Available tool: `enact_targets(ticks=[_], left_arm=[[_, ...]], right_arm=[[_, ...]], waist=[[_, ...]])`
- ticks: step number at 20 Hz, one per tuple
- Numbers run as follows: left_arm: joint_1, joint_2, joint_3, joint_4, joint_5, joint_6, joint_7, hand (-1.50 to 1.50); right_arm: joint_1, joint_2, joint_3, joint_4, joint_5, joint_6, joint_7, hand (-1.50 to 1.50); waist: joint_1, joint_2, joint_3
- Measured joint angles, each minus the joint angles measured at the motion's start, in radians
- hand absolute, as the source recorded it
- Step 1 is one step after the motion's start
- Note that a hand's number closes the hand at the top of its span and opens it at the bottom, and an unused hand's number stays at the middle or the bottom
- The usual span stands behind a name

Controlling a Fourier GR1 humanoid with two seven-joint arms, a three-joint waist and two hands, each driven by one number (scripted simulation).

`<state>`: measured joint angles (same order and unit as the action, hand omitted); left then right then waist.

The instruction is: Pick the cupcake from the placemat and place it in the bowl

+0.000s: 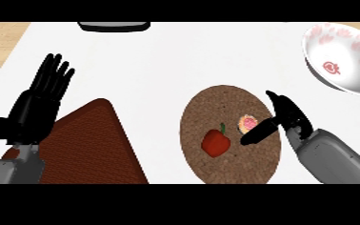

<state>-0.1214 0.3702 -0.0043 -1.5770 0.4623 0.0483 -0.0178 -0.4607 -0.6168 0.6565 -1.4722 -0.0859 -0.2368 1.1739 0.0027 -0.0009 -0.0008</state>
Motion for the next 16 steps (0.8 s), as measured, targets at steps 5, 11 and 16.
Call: enact_targets(ticks=[5,11,16], left_arm=[[0.005,-0.02,-0.002,-0.012,-0.012,0.001,0.004,0.0],[0.005,-0.024,0.007,-0.009,-0.024,-0.011,0.016,0.0],[0.003,-0.039,0.011,-0.015,-0.037,-0.008,0.019,0.0]], right_arm=[[0.0,0.049,-0.014,0.065,0.014,0.01,-0.011,-1.5],[-0.004,0.07,-0.011,0.123,0.041,0.042,-0.037,1.5],[-0.038,0.083,0.009,0.167,0.078,0.095,-0.054,1.5]], waist=[[0.002,0.001,0.0],[0.002,-0.003,-0.004],[0.002,-0.005,-0.007]])
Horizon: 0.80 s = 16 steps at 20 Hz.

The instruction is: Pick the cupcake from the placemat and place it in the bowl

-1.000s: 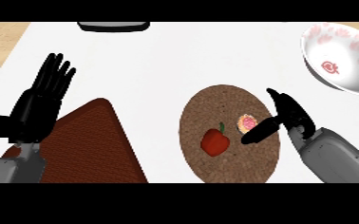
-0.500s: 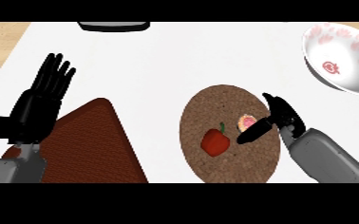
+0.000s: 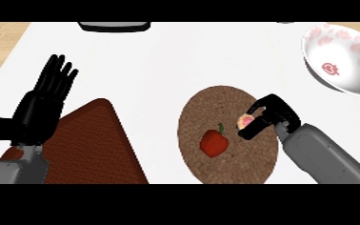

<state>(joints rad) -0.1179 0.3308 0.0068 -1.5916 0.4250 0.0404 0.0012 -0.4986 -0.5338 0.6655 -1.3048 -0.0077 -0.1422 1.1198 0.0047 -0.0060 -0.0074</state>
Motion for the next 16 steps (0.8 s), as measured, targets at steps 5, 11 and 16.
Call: enact_targets(ticks=[5,11,16], left_arm=[[0.01,-0.023,-0.003,-0.005,-0.022,-0.002,-0.007,0.0],[0.017,-0.028,-0.003,-0.008,-0.027,-0.004,-0.007,0.0],[0.005,-0.017,0.019,-0.002,-0.016,-0.015,0.008,0.0]], right_arm=[[-0.017,0.008,-0.009,0.026,0.045,0.056,-0.034,1.5],[-0.013,-0.13,0.045,-0.031,0.124,0.187,-0.354,1.5],[0.022,-0.241,0.039,-0.033,0.22,0.189,-0.621,1.5]], waist=[[-0.001,0.0,0.001],[-0.001,0.006,0.007],[-0.005,0.006,0.008]])
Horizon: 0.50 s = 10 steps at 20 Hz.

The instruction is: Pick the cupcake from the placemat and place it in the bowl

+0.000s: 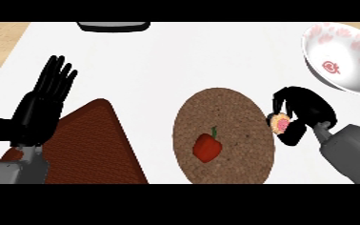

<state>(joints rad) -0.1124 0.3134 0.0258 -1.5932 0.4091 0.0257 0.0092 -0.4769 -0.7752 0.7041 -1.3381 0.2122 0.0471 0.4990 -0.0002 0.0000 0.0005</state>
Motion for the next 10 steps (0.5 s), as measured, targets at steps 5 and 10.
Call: enact_targets(ticks=[5,10], left_arm=[[-0.005,0.002,0.012,-0.02,-0.002,0.004,0.025,0.0],[0.0,0.013,0.038,-0.009,0.008,-0.012,0.023,0.0]], right_arm=[[0.008,-0.055,-0.079,-0.067,0.069,-0.046,-0.018,1.5],[0.005,-0.15,-0.19,-0.183,0.104,-0.088,0.072,1.5]], waist=[[-0.004,-0.002,0.0],[-0.017,-0.007,-0.001]])
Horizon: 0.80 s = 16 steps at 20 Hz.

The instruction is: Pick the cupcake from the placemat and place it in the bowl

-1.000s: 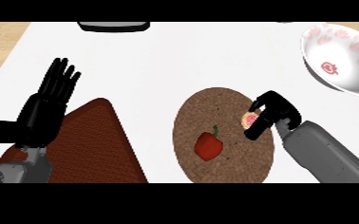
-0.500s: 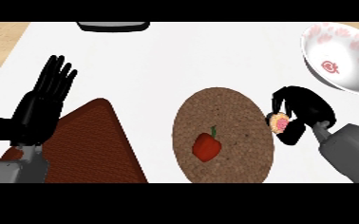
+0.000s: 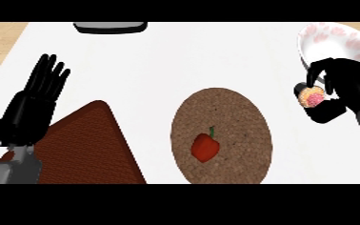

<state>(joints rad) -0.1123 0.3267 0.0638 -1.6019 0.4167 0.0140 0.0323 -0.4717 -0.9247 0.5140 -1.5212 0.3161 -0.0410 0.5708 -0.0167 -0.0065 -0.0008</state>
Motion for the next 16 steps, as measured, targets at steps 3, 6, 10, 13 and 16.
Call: enact_targets(ticks=[3,6,10,13,16], left_arm=[[0.01,-0.007,-0.007,-0.009,-0.012,0.001,-0.002,0.0],[0.008,-0.007,0.004,0.001,-0.003,-0.017,-0.008,0.0],[0.01,-0.016,0.004,-0.005,-0.015,-0.018,-0.004,0.0],[0.011,-0.028,-0.003,-0.007,-0.025,-0.02,-0.005,0.0],[0.0,-0.04,-0.009,-0.018,-0.034,-0.012,0.008,0.0]], right_arm=[[-0.001,-0.04,-0.064,-0.053,0.026,-0.014,0.073,1.5],[-0.004,-0.09,-0.143,-0.079,0.03,0.002,0.117,1.5],[-0.021,-0.096,-0.24,-0.041,0.036,0.019,0.13,1.5],[-0.018,-0.077,-0.304,0.043,0.055,-0.008,0.08,1.5],[-0.036,-0.057,-0.362,0.156,0.071,-0.027,0.008,1.5]], waist=[[0.001,0.0,0.0],[0.004,0.001,0.0],[0.013,0.004,0.0],[0.017,0.006,0.001],[0.023,0.008,0.001]])
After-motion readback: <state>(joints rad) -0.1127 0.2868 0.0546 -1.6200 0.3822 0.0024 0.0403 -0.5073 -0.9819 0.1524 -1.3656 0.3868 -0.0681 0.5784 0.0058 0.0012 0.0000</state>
